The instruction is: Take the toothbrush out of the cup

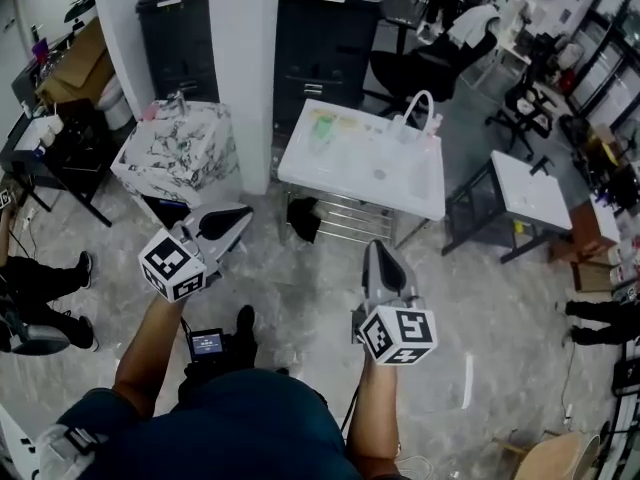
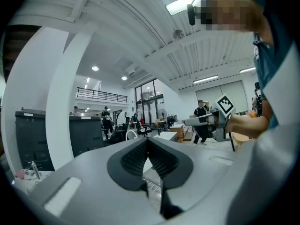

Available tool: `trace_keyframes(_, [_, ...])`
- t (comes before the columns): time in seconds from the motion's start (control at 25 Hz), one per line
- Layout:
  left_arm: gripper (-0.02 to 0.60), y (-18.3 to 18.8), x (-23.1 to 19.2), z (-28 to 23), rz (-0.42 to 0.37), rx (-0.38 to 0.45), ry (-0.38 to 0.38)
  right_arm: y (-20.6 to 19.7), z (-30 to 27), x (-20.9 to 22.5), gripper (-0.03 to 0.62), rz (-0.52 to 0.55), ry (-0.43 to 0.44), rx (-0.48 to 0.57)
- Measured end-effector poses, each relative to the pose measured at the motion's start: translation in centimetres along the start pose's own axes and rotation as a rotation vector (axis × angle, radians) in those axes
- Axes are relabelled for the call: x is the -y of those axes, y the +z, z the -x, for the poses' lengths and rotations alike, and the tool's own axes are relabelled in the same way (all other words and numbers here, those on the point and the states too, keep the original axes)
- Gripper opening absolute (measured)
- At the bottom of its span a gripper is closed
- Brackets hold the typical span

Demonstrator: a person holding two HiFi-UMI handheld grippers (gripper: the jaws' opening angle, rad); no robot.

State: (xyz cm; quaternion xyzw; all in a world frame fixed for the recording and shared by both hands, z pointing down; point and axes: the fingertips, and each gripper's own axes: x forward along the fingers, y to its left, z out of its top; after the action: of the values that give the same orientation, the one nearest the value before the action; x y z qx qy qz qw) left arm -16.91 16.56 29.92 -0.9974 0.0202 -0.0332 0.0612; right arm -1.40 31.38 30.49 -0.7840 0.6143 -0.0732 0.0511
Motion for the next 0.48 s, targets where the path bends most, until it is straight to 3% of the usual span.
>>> trace_keyframes(0.24, [-0.002, -0.8, -2.1, -4.6, 0.023, 0.024, -0.071, -0.3, -1.7, 2.3, 0.005, 0.007, -0.07, -0.02])
trace_keyframes(0.48, [-0.002, -0.9, -7.1, -10.4, 0.044, 0.074, -0.122, 0.8, -5.9, 5.0, 0.005, 0.039, -0.141, -0.032])
